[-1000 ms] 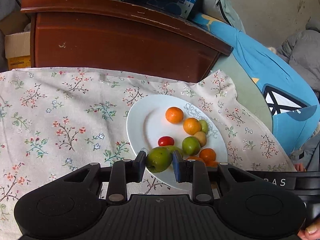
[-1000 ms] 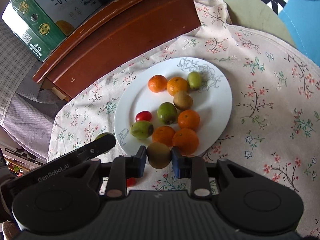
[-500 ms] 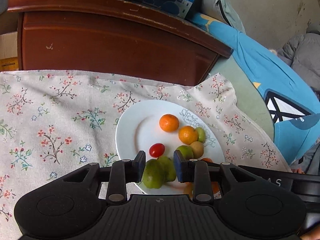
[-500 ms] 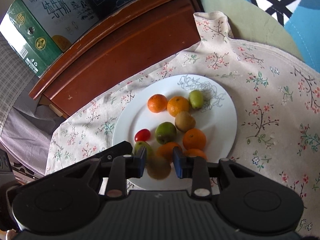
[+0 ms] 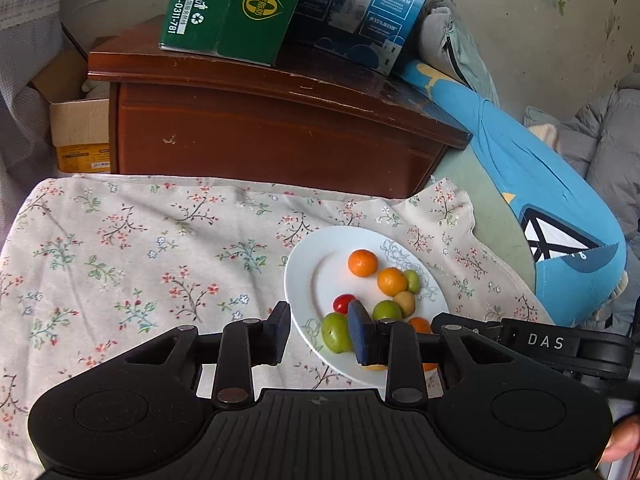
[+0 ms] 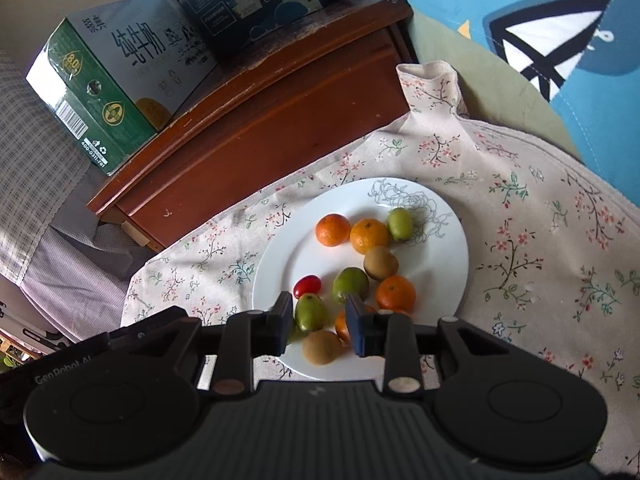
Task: Organize fruits
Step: 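Move both open grippers back to the last fruits, then grasp a kiwi with the left gripper while the right gripper grasps a red cherry tomato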
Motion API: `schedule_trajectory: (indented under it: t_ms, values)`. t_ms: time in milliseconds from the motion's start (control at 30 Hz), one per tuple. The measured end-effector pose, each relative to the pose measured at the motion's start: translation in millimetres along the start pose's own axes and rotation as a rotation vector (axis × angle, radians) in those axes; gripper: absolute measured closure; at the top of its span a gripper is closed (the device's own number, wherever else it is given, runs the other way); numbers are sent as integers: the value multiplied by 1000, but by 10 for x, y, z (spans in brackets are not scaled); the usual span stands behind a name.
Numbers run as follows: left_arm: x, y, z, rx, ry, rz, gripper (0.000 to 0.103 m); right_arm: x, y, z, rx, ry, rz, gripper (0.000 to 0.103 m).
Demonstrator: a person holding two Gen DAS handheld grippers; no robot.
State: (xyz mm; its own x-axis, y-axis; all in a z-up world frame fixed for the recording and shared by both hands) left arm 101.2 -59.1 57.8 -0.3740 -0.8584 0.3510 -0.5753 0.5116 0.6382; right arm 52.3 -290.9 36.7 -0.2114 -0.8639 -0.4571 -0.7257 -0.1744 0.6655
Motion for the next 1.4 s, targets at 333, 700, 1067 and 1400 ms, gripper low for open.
schedule_trajectory:
  t_ms: [333, 700, 1067, 1400]
  values:
    - [-101, 237, 443, -112, -42, -49, 72, -149, 98, 334, -91, 94, -36, 72]
    - [67, 33, 807, -257, -166, -29, 72, -331, -199, 547, -188, 230, -78, 72]
    - [24, -44, 927, -310, -180, -82, 72, -438, -436, 645, -212, 312, -60, 72]
    - [3, -58, 945, -329, -169, -79, 72, -518, -589, 678, -202, 349, -30, 67]
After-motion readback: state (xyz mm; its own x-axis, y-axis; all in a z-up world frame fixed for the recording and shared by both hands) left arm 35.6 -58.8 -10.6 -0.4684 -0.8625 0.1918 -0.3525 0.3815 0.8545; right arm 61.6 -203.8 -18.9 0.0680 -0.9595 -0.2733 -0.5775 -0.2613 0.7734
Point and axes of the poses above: each gripper's, at about its wrist camera, not at the fingertips, and y roughly against the way its jaws point, x to its right, z to its underside, the point moved 2 cm from there along -y, roughly the way its jaws point, and after that the axes turned 2 degrees about z, right-handed, at the moved point
